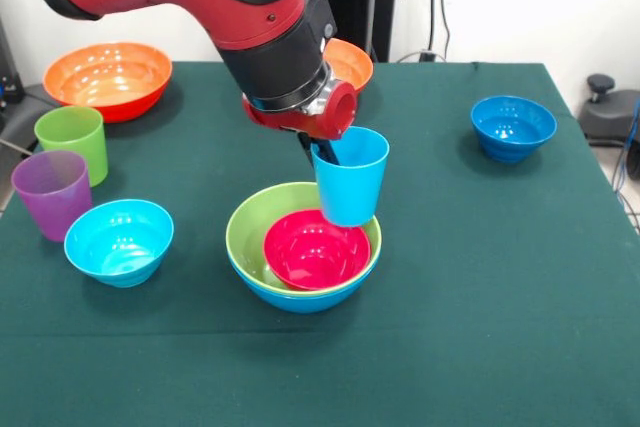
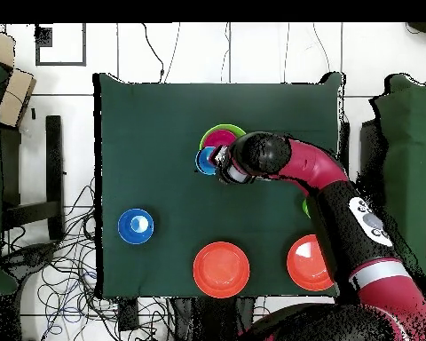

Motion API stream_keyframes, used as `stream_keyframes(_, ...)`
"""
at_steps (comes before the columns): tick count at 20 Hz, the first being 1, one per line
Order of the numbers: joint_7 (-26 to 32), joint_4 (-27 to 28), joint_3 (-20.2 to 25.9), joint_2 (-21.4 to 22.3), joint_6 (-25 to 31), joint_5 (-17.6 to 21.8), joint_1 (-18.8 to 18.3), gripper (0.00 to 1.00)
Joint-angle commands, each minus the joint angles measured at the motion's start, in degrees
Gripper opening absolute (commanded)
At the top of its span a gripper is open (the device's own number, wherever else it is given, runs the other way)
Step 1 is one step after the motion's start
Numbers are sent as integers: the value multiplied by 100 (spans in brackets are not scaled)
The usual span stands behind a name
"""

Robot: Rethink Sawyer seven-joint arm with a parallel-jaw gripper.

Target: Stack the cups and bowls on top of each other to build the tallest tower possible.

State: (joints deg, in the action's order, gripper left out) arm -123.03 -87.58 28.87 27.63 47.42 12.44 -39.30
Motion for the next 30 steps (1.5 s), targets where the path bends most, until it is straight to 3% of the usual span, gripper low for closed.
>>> stream_keyframes(1, 1454, 324, 212, -71, 451, 587, -8, 0)
stream_keyframes(5, 1520, 430, 225, -52, 603, 567, -25, 0)
stream_keyframes(12, 1784, 1364, 194, -435, 1223, 631, 78, 0)
stream_keyframes(19, 1888, 1900, 217, -660, 1663, 623, 110, 0)
stream_keyframes(30, 1678, 1788, 198, -632, 1385, 761, 232, 0)
